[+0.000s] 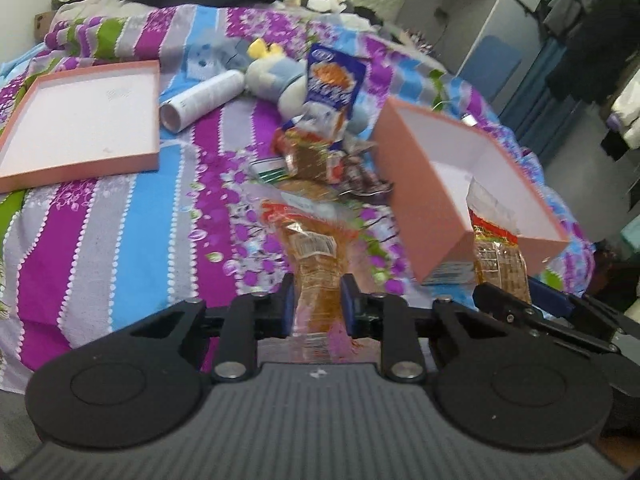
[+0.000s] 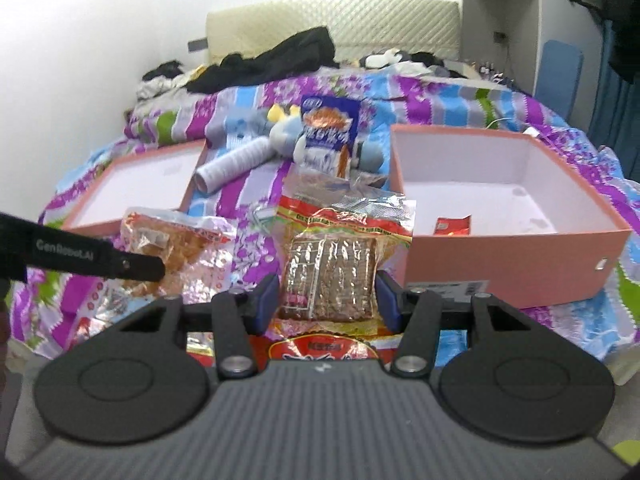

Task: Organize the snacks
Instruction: 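Grasp the red-label clear packet with the left tool while the right tool lifts the strips packet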

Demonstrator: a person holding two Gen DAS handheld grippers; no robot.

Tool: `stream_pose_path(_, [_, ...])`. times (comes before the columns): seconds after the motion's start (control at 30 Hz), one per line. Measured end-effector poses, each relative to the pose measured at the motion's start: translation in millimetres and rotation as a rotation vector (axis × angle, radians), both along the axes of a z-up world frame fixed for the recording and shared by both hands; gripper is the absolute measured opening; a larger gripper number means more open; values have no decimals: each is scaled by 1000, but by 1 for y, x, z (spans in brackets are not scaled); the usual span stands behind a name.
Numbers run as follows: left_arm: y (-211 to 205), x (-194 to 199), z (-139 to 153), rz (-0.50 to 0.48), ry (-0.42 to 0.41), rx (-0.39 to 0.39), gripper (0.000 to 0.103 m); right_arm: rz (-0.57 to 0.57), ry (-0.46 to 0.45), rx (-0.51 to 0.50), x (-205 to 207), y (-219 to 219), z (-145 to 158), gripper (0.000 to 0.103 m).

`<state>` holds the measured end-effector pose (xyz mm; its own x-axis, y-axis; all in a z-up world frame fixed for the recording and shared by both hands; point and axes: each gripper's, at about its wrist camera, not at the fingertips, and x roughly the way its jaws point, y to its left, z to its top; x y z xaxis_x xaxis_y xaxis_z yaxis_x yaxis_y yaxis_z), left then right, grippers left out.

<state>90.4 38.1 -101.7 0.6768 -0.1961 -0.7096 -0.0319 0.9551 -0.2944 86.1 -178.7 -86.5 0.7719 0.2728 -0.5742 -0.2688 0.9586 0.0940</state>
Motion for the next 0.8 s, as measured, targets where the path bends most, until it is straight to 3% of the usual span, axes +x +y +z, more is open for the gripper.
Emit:
stream_pose_path(0.1, [-11, -5, 11, -22, -21, -16, 20, -22, -15, 13, -9, -12, 12, 54])
stream_pose_path(0.2, [-25, -3, 12, -37, -39, 19, 15, -40, -33, -6, -14, -20, 14, 54])
stream_pose_path(0.43, [-24, 7, -33, -27, 72, -63, 15, -83, 35, 10, -13, -45, -7, 50])
stream_pose_path(0.6, [-14, 3, -63, -38, 147, -58, 16, -97, 77, 27, -13, -49, -25, 49])
stream_pose_path(0.7, [-14, 3, -88, -136, 213, -33, 29, -81, 99, 30, -11, -47, -34, 49])
stream_pose_path(0.77, [-18, 1, -108, -229, 256, 12, 48, -68, 112, 29, -12, -46, -39, 49])
stream_pose_path(0.8, [-20, 1, -118, -282, 280, 37, 49, -61, 119, 29, -12, -45, -41, 49])
